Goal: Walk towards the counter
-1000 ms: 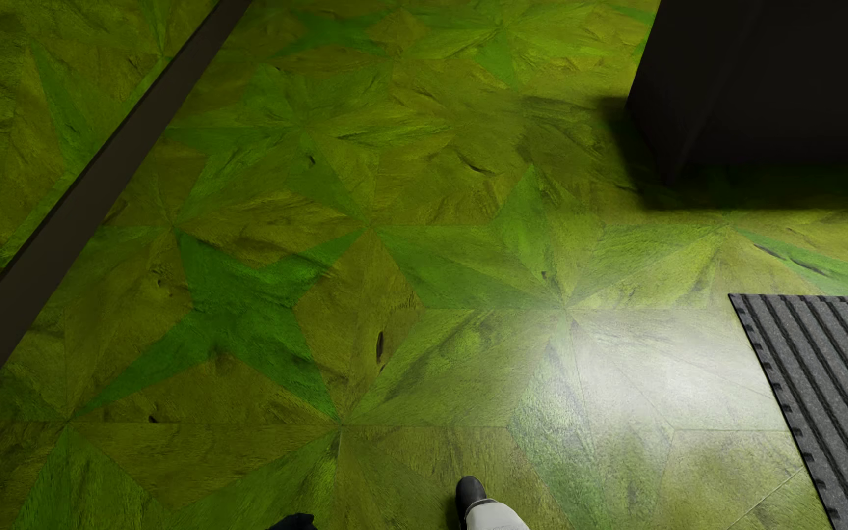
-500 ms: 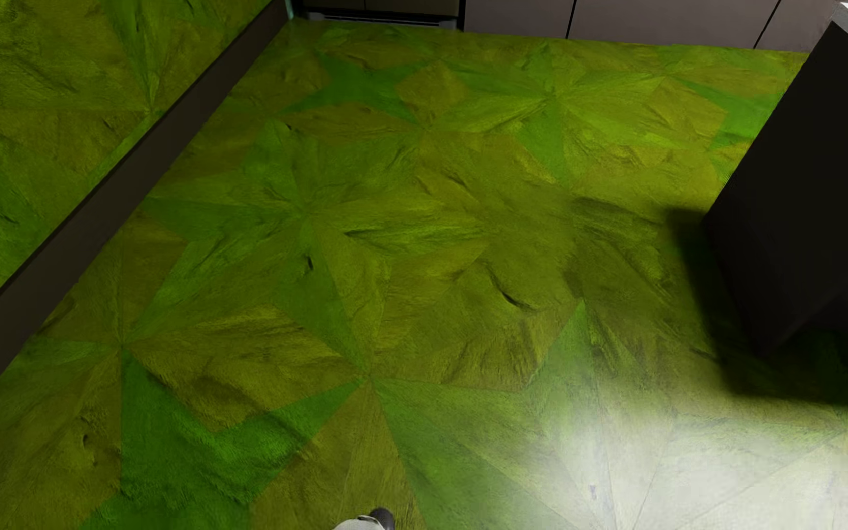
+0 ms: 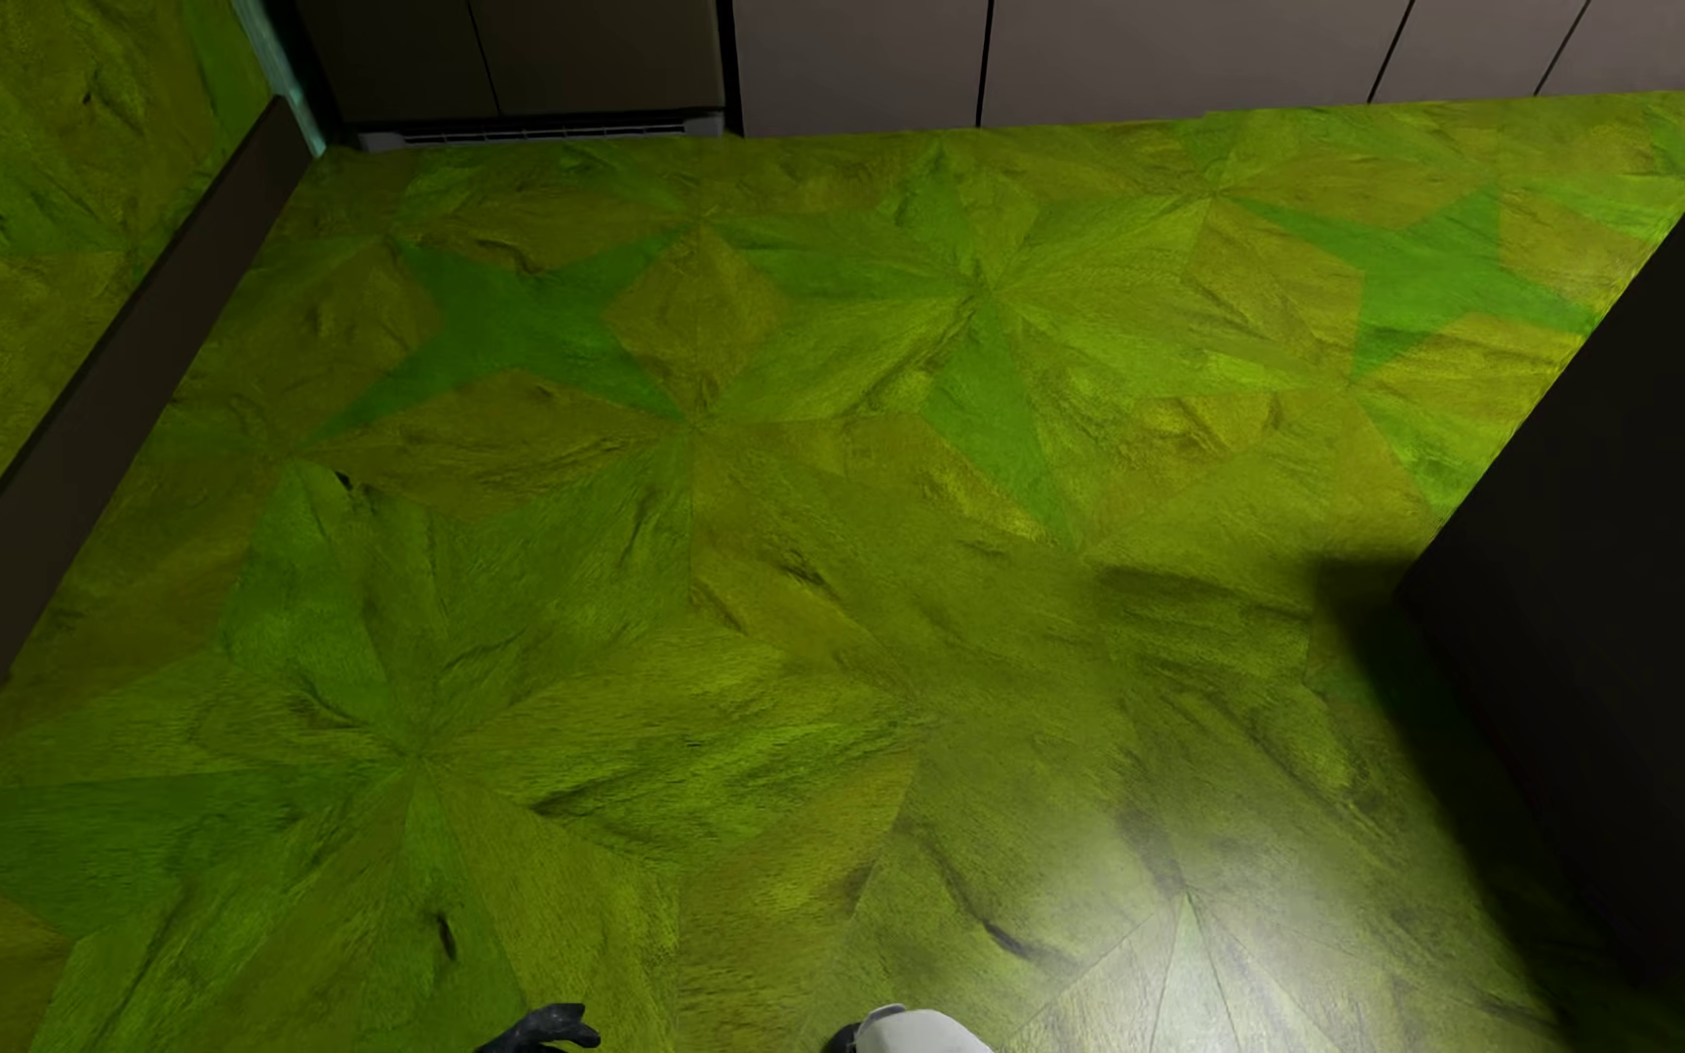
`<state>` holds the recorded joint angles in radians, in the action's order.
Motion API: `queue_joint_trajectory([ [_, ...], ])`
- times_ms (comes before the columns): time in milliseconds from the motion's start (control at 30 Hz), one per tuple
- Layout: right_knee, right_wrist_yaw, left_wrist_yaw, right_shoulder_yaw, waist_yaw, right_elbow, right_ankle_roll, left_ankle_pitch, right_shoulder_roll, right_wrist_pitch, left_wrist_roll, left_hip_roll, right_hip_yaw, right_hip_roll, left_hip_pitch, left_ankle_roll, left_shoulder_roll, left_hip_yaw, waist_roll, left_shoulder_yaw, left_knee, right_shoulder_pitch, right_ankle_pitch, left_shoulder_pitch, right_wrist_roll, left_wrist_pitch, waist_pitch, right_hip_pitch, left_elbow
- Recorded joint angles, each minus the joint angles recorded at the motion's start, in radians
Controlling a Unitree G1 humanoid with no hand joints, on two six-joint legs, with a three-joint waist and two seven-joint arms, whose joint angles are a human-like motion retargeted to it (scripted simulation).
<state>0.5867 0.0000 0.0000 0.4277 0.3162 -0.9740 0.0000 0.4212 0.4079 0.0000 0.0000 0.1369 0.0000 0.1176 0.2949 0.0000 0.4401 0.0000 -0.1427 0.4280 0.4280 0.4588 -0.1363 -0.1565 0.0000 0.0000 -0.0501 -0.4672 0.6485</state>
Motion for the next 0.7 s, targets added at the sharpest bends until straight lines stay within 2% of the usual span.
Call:
queue_joint_trajectory([
  [33,-0.221,0.0,0.0,0.004,0.01,-0.026,0.0,0.001,0.001,0.0,0.0,-0.003,0.0,0.005,0.033,0.0,0.003,0.0,-0.006,-0.024,-0.006,0.012,0.241,0.023,0.0,0.0,0.015,-0.017,-0.022],
  [67,-0.274,0.0,0.0,0.004,0.005,-0.052,0.0,-0.046,0.0,0.0,0.0,-0.01,0.0,0.0,0.062,0.0,0.001,0.0,-0.012,-0.043,-0.004,0.021,0.318,0.035,0.0,0.0,0.021,-0.048,-0.034],
  [100,-0.001,0.0,0.0,0.015,-0.003,-0.081,0.0,-0.143,0.0,0.0,0.0,-0.032,0.0,-0.018,0.09,0.0,-0.007,0.0,-0.012,-0.064,0.046,0.023,0.0,0.026,0.0,0.0,0.013,-0.072,-0.032],
  [133,0.126,0.0,0.0,0.017,-0.015,-0.104,0.0,-0.28,-0.001,0.0,0.0,-0.066,0.0,-0.039,0.076,0.0,-0.023,0.0,-0.003,-0.079,0.172,0.022,-0.102,0.007,0.0,0.0,0.011,-0.094,-0.001],
  [167,0.242,0.0,0.0,0.011,-0.033,-0.116,0.0,-0.409,-0.005,0.0,0.0,-0.106,0.0,-0.073,0.014,0.0,-0.042,0.0,0.007,-0.077,0.378,0.011,-0.108,-0.012,0.0,0.0,0.005,-0.099,0.063],
  [200,0.304,0.0,0.0,0.031,-0.054,-0.113,0.0,-0.465,-0.008,0.0,0.0,-0.126,0.0,-0.122,-0.077,0.0,-0.049,0.0,0.004,-0.055,0.636,-0.019,-0.15,-0.028,0.0,0.0,-0.017,-0.05,0.14],
  [267,0.226,0.0,0.0,0.048,-0.135,-0.009,0.0,-0.417,-0.019,0.0,0.0,-0.115,0.0,-0.204,-0.334,0.0,-0.038,0.0,-0.027,0.052,1.057,-0.065,-0.147,-0.053,0.0,0.0,-0.03,0.117,0.253],
  [300,0.153,0.0,0.0,0.031,-0.199,0.066,0.0,-0.42,-0.027,0.0,0.0,-0.096,0.0,-0.221,-0.443,0.0,-0.039,0.0,-0.05,0.085,1.1,-0.078,-0.112,-0.087,0.0,0.0,-0.032,0.23,0.289],
  [367,0.01,0.0,0.0,0.002,-0.323,0.19,0.0,-0.542,-0.04,0.0,0.0,-0.059,0.0,-0.216,-0.632,0.0,-0.048,0.0,-0.08,0.12,0.893,-0.118,-0.039,-0.161,0.0,0.0,-0.029,0.438,0.324],
  [433,-0.082,0.0,0.0,-0.008,-0.423,0.296,0.0,-0.684,-0.039,0.0,0.0,-0.066,0.0,-0.169,-0.748,0.0,-0.06,0.0,-0.082,0.135,0.476,-0.163,0.026,-0.23,0.0,0.0,-0.023,0.604,0.318],
  [467,-0.103,0.0,0.0,-0.014,-0.442,0.353,0.0,-0.64,-0.027,0.0,0.0,-0.081,0.0,-0.143,-0.79,0.0,-0.071,0.0,-0.068,0.136,0.282,-0.182,0.053,-0.258,0.0,0.0,-0.014,0.675,0.312],
  [533,-0.103,0.0,0.0,-0.044,-0.477,0.469,0.0,-0.274,0.002,0.0,0.0,-0.127,0.0,-0.081,-0.869,0.0,-0.093,0.0,-0.037,0.128,0.045,-0.199,0.143,-0.272,0.0,0.0,0.013,0.756,0.319],
  [567,-0.087,0.0,0.0,-0.056,-0.504,0.496,0.0,-0.168,0.004,0.0,0.0,-0.142,0.0,-0.04,-0.891,0.0,-0.09,0.0,-0.035,0.126,0.032,-0.203,0.212,-0.269,0.0,0.0,0.009,0.79,0.313],
  [600,-0.064,0.0,0.0,-0.066,-0.523,0.49,0.0,-0.212,-0.002,0.0,0.0,-0.138,0.0,-0.004,-0.916,0.0,-0.083,0.0,-0.04,0.118,0.06,-0.199,0.311,-0.263,0.0,0.0,0.01,0.82,0.313],
  [667,0.09,0.0,0.0,-0.069,-0.491,0.391,0.0,-0.545,-0.029,0.0,0.0,-0.072,0.0,0.041,-0.98,0.0,-0.068,0.0,-0.065,0.112,0.196,-0.165,0.571,-0.23,0.0,0.0,0.049,0.785,0.338],
  [700,0.256,0.0,0.0,-0.058,-0.46,0.313,0.0,-0.62,-0.043,0.0,0.0,-0.026,0.0,0.052,-0.972,0.0,-0.06,0.0,-0.081,0.107,0.296,-0.155,0.624,-0.204,0.0,0.0,0.047,0.709,0.352],
])
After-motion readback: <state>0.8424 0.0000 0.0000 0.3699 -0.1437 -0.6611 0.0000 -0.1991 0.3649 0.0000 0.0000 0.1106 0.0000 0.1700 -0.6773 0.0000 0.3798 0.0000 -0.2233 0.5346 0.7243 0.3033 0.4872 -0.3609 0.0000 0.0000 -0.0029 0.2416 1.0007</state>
